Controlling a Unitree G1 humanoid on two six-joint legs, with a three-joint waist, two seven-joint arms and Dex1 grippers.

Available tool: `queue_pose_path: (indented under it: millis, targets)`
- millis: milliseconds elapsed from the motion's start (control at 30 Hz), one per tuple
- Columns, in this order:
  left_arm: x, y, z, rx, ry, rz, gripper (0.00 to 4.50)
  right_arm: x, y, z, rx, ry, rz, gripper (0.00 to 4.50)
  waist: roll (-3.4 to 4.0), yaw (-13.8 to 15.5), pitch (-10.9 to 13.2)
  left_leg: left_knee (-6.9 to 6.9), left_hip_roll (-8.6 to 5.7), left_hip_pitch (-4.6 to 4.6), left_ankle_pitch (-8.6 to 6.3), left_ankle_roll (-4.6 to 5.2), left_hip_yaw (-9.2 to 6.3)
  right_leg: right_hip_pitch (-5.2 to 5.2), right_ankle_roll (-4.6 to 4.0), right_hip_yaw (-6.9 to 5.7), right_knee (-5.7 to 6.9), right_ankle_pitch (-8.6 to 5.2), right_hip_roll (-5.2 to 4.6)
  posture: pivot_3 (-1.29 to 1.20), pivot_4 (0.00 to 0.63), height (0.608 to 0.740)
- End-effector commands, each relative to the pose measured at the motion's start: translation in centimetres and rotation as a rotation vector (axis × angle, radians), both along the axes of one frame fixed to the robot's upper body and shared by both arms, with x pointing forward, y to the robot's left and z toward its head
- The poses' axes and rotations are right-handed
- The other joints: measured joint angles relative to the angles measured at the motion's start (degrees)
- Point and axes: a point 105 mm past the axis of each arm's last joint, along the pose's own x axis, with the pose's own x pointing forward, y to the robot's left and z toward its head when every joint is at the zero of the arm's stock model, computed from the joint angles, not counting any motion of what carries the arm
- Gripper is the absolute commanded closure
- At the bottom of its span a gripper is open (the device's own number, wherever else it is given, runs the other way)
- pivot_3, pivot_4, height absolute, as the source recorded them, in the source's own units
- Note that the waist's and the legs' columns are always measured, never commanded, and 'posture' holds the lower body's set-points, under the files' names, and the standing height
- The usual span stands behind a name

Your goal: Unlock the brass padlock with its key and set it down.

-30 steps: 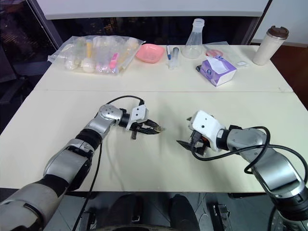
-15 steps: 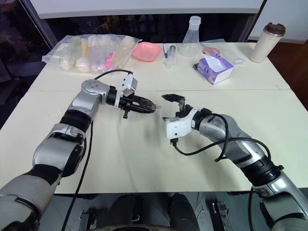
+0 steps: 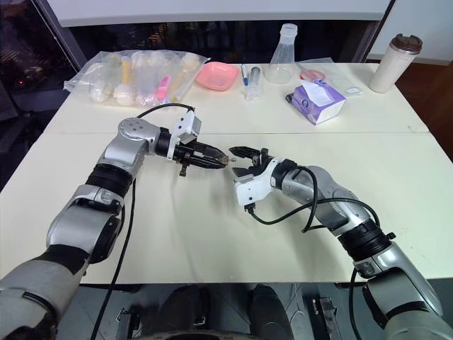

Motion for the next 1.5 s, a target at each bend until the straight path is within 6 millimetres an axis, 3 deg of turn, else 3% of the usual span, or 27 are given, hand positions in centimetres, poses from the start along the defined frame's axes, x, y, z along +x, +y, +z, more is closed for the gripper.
queue_pose_path:
  millis: [33,67,100,300,467,833,1000,1067,1167,1267,1500]
  targets:
    - [-0.1,-0.2,0.8,0.003,-0.056,-0.018,3.76,0.2,0.1,1.8,0.028,-0.053,0.004,3.89,0.0,0.01,0.0,0.0,0.0,0.0,0.0,0.0,0.0,0.0,0.0,0.0,0.0,0.0,0.0,0.0,0.15,0.715]
    - [-0.1,-0.2,0.8,0.007,-0.06,-0.02,3.76,0.1,0.1,1.8,0.03,-0.05,0.003,4.39,0.0,0.0,0.0,0.0,0.0,0.0,0.0,0.0,0.0,0.0,0.0,0.0,0.0,0.0,0.0,0.0,0.15,0.715]
    - [-0.1,-0.3,0.7,0.011,-0.065,-0.021,3.76,0.1,0.1,1.8,0.033,-0.048,0.003,4.46,0.0,0.0,0.0,0.0,0.0,0.0,0.0,0.0,0.0,0.0,0.0,0.0,0.0,0.0,0.0,0.0,0.15,0.715]
    - [-0.1,-0.5,0.3,0.037,-0.102,-0.03,3.76,-0.1,0.6,1.8,0.049,-0.009,0.004,4.46,0.0,0.03,0.0,0.0,-0.01,0.0,0.0,0.0,0.01,0.0,0.0,0.0,0.0,0.0,-0.01,0.0,0.15,0.715]
    - [-0.2,-1.0,0.2,0.061,-0.187,-0.05,3.76,-0.5,1.1,0.7,0.07,0.192,-0.015,4.46,0.0,0.03,0.0,0.0,0.0,0.0,0.0,0.0,0.0,0.0,0.0,0.0,0.01,0.0,-0.01,0.0,0.15,0.715]
    - [-0.8,-2.7,0.1,0.119,-0.51,-0.125,3.76,-1.8,1.6,0.3,0.13,0.634,-0.049,4.46,0.0,0.16,0.0,0.03,-0.01,0.0,-0.01,0.02,-0.01,0.01,0.0,-0.01,0.02,0.0,-0.06,0.0,0.15,0.715]
    - [-0.8,-2.7,0.2,0.1,-0.469,-0.108,3.76,-0.8,1.6,2.0,0.111,0.449,-0.035,4.46,0.01,0.11,-0.01,0.03,-0.01,0.0,-0.08,0.13,-0.01,-0.01,0.0,-0.02,0.04,0.0,-0.04,0.0,0.15,0.715]
    - [-0.7,-2.6,0.3,0.085,-0.432,-0.092,3.76,-0.4,1.5,2.6,0.082,0.324,-0.029,4.46,0.01,0.09,-0.01,0.03,-0.01,-0.01,-0.08,0.15,-0.01,-0.03,0.0,-0.02,0.06,0.0,-0.04,0.0,0.15,0.715]
    - [-0.8,-2.4,1.9,-0.039,-0.218,-0.063,3.76,-0.7,1.1,2.7,-0.047,0.009,0.057,4.46,0.01,0.14,-0.01,0.03,-0.03,-0.03,-0.06,0.1,0.01,-0.07,0.0,-0.02,0.07,0.0,-0.04,0.0,0.15,0.715]
    - [-1.2,-1.7,2.2,-0.041,-0.15,-0.08,3.76,-1.5,0.7,1.9,-0.075,-0.055,0.124,3.66,0.01,0.01,-0.01,0.09,-0.05,-0.11,-0.02,0.03,0.01,-0.12,0.0,-0.04,0.08,0.0,0.01,0.0,0.15,0.715]
    - [-1.8,-1.2,2.3,-0.039,-0.058,-0.11,3.76,-1.5,-0.1,3.4,0.008,-0.201,0.16,0.23,0.01,-0.01,-0.01,0.18,-0.01,-0.1,-0.01,0.01,0.01,-0.1,0.0,-0.02,0.13,0.0,0.04,0.0,0.15,0.715]
